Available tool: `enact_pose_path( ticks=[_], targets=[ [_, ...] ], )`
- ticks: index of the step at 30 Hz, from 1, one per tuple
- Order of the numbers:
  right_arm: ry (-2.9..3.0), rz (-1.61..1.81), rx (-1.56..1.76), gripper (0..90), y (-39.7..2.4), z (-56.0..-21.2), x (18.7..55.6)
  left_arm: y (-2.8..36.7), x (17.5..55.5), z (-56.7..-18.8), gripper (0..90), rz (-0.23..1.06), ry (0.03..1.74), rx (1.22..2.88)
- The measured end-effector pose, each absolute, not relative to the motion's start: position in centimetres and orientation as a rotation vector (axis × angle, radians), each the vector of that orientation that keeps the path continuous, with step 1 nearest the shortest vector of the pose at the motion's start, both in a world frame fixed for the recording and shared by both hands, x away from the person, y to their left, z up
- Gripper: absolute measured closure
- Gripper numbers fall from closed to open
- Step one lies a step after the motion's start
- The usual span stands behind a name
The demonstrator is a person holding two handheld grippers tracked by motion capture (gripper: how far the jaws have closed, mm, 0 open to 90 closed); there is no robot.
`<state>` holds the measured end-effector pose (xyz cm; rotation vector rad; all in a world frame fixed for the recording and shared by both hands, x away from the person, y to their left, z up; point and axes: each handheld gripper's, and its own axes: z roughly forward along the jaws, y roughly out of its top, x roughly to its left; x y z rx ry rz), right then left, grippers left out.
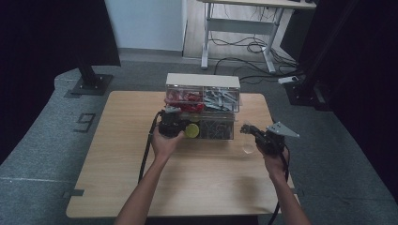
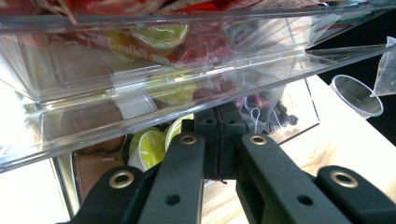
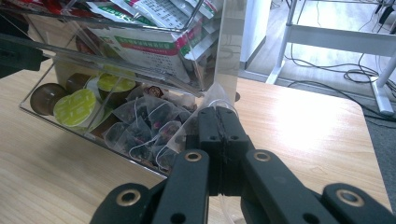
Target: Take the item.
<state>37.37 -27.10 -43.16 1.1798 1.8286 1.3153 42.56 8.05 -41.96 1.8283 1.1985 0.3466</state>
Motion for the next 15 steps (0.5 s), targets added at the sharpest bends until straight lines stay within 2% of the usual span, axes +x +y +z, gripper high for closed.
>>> enact_pose_path(
  ticks=[15],
  targets=[
    [1.806,1.281,1.230,89.3,-28.6,-43.7,38.1,8.0,42.5,-41.9,89.2,0.349,1.196,1.828]
  ],
)
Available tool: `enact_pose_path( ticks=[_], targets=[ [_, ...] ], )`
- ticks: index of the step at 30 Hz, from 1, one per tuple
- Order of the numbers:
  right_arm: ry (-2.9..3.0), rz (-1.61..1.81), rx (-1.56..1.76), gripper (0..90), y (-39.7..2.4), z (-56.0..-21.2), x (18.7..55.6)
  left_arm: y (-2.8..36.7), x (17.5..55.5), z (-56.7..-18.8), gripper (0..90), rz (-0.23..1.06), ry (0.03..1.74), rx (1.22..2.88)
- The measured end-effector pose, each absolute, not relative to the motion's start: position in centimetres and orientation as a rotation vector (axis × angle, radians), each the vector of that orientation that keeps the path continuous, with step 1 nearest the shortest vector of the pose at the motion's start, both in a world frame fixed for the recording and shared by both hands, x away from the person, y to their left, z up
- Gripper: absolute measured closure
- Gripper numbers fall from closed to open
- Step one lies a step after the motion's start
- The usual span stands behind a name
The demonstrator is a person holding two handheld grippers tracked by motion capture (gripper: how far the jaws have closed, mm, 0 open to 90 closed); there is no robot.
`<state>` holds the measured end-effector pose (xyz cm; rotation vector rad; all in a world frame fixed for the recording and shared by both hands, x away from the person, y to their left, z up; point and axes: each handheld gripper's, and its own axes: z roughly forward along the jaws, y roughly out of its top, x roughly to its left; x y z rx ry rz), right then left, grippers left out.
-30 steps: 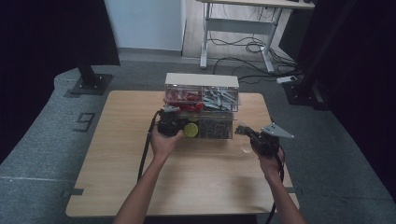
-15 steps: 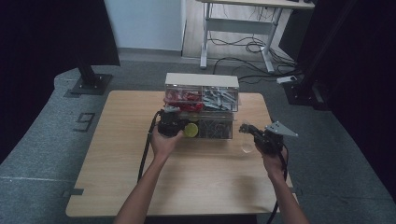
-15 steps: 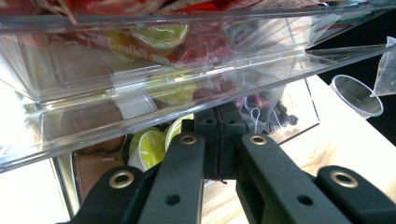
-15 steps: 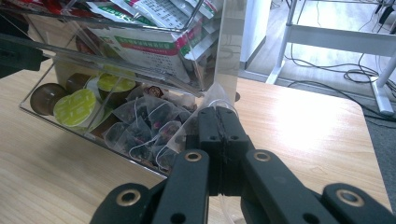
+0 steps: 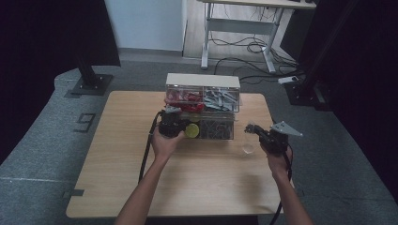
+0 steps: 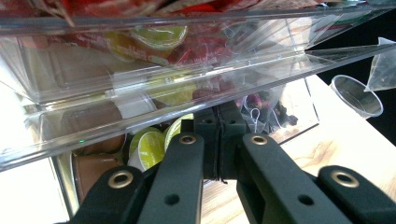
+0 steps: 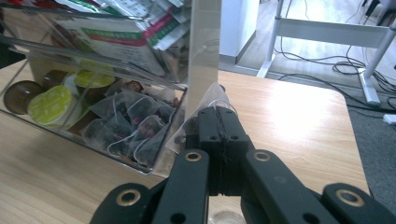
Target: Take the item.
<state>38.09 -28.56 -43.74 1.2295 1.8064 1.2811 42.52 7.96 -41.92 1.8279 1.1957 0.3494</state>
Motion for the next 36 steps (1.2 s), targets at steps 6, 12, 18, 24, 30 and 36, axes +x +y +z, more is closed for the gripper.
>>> enact_pose_path(
  ticks=[6,12,18,24,30,36],
  targets=[
    [1.791,1.271,1.245,89.2,-29.1,-44.0,38.3,7.9,42.5,-42.0,89.7,0.350,1.196,1.831],
    [1.779,1.257,1.263,89.2,-29.6,-44.4,38.5,7.9,42.6,-41.9,89.8,0.349,1.198,1.829],
    [1.772,1.250,1.273,89.0,-29.9,-44.6,38.6,7.7,42.5,-41.9,89.8,0.351,1.196,1.833],
    [1.778,1.242,1.264,83.0,-30.0,-44.7,38.7,7.7,42.6,-41.8,89.8,0.352,1.193,1.836],
    [1.769,1.210,1.210,67.7,-29.7,-44.9,38.3,7.7,42.5,-41.6,89.8,0.356,1.192,1.837],
    [1.752,1.221,1.218,64.1,-29.9,-45.0,37.6,7.6,42.5,-41.7,89.9,0.353,1.189,1.839]
  ],
)
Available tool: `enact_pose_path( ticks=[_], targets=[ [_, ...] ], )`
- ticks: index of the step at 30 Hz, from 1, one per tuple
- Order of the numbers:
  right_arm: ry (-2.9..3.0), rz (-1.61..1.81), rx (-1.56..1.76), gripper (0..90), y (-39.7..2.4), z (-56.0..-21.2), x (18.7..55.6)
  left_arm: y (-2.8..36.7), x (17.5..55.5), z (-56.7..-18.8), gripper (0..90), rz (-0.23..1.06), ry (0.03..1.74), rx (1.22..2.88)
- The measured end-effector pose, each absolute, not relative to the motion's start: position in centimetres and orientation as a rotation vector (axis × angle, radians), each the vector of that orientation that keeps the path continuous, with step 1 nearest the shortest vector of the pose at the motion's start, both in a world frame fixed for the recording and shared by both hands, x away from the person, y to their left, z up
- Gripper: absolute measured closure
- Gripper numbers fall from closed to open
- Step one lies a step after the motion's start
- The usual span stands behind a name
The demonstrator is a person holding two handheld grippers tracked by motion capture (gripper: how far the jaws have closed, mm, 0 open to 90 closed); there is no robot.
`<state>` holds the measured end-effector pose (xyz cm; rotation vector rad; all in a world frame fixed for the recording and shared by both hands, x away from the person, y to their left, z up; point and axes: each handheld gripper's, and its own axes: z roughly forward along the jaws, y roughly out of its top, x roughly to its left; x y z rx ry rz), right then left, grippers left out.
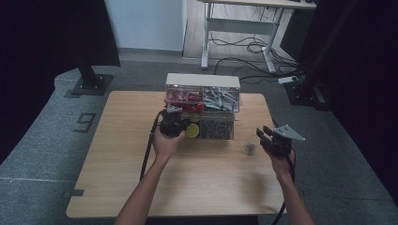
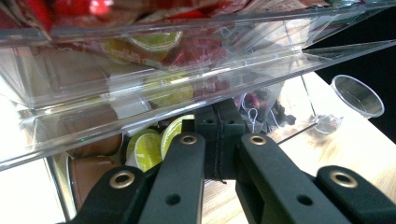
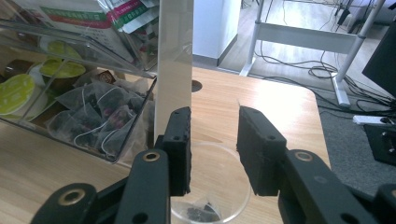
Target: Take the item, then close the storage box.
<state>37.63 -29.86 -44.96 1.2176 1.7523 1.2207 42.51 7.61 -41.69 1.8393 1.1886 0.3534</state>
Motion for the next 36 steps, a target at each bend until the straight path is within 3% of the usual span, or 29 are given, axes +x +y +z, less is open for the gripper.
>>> enact_pose_path(
  ticks=[36],
  targets=[
    [1.869,1.382,1.283,56.9,-28.7,-50.9,31.1,7.9,41.9,-42.4,90.0,0.337,1.192,1.839]
  ],
)
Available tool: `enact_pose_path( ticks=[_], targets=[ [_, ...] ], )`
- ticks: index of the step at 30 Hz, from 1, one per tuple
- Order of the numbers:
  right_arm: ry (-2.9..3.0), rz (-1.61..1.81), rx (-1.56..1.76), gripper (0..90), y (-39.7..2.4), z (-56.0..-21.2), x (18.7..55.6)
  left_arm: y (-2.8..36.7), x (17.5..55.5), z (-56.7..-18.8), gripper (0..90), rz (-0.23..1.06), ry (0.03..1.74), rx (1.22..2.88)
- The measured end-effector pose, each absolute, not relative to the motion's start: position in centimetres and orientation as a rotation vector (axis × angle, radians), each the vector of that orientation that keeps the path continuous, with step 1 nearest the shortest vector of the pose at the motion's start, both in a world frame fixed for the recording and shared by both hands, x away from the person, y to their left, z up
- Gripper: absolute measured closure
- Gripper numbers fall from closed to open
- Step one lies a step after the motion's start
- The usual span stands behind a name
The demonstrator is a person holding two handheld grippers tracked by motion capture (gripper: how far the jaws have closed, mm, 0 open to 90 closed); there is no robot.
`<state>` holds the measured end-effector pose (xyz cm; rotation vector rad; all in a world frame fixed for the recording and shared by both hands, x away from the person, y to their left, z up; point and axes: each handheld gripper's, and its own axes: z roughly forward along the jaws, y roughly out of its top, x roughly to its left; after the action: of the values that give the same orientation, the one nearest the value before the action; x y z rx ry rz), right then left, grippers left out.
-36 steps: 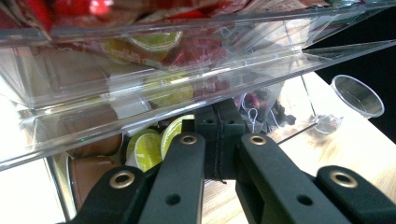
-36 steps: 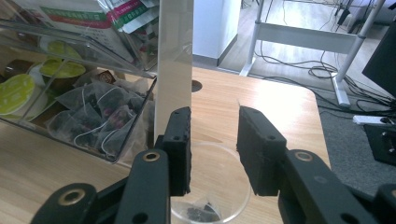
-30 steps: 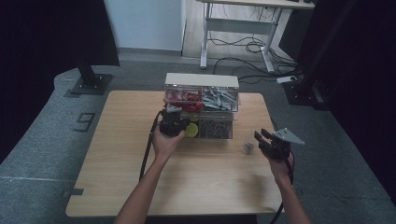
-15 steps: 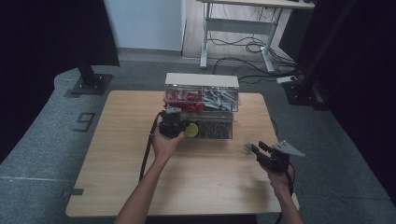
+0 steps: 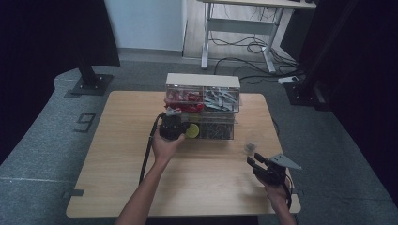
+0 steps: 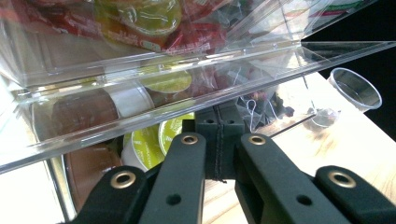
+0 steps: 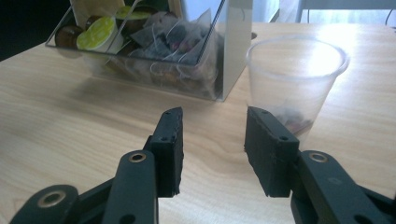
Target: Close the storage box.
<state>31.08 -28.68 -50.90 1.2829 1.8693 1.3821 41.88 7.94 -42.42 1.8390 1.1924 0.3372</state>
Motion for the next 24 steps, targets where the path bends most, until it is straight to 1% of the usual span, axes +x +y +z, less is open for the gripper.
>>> enact_pose_path(
  ticks=[24],
  targets=[
    [1.929,1.332,1.304,57.2,-28.6,-53.0,30.5,8.7,40.7,-44.4,90.0,0.312,1.200,1.828]
  ],
)
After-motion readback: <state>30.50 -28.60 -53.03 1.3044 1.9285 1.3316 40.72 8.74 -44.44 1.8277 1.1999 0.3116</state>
